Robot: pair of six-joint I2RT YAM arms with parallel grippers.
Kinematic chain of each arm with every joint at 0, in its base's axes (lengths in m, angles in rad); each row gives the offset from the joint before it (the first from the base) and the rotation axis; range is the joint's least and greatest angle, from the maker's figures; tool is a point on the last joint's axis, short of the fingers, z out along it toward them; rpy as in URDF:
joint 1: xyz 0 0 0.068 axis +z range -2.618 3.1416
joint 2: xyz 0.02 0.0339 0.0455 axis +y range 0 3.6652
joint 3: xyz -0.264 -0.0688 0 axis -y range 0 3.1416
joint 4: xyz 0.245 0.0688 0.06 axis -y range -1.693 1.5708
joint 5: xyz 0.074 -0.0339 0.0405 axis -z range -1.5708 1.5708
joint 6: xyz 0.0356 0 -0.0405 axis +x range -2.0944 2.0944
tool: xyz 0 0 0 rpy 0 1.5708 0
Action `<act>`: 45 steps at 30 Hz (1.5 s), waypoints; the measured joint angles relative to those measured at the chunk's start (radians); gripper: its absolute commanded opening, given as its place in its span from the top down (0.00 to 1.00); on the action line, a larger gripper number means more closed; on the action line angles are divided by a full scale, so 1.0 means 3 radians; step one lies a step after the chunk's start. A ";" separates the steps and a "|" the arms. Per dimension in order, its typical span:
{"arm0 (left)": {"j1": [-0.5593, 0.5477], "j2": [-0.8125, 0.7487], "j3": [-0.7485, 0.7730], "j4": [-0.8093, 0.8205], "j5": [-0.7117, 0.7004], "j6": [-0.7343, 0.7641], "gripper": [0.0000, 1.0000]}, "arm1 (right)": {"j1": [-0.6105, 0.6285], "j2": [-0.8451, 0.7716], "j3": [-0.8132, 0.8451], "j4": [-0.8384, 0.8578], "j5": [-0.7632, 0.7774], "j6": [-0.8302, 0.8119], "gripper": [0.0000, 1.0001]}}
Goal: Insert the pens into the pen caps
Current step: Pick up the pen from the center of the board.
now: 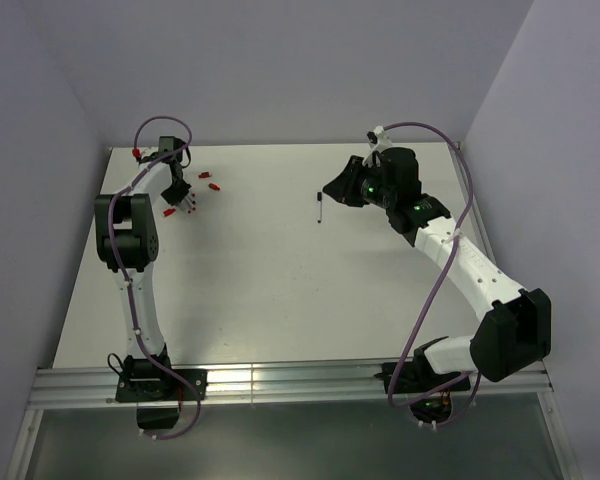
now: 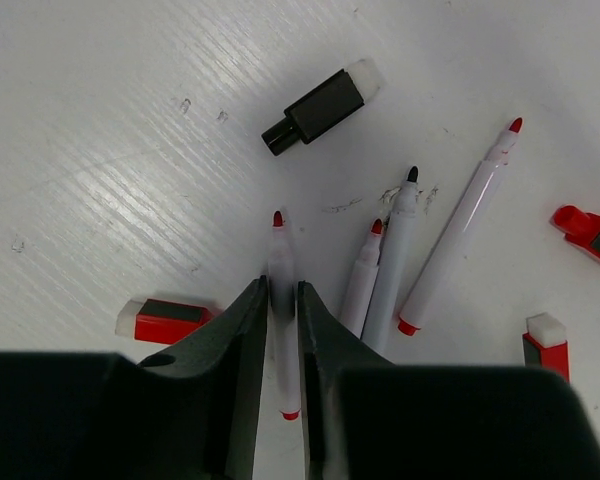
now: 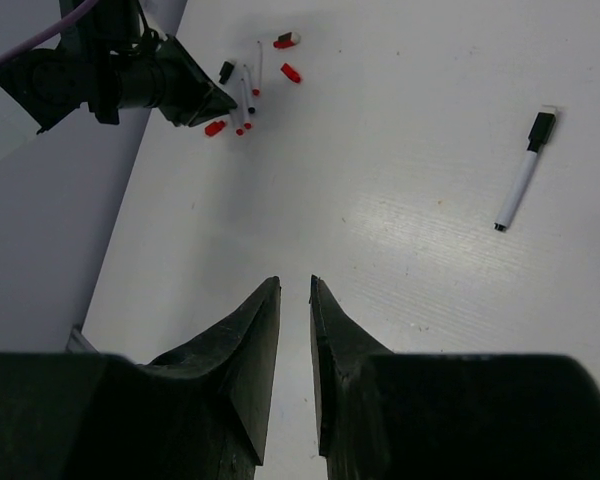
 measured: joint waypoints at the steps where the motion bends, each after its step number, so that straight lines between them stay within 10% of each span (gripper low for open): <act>1: 0.0001 0.0006 0.0006 -0.0009 -0.0001 0.0000 0.79 | 0.0001 0.0000 0.0000 0.0000 -0.0008 0.0000 0.74; 8: 0.0001 0.0014 0.0033 -0.0046 -0.0003 -0.0003 1.00 | 0.0000 0.0000 0.0000 0.0000 -0.0047 0.0000 0.75; 20: 0.0001 -0.0286 -0.0071 -0.0025 0.0065 0.0028 1.00 | 0.0000 0.0000 -0.0055 0.0022 -0.0184 -0.0001 0.73; 45: -0.0666 -0.4107 -0.2792 0.1509 0.1628 -0.0183 1.00 | 0.1053 0.0326 0.0041 0.0912 -0.0936 0.0403 0.52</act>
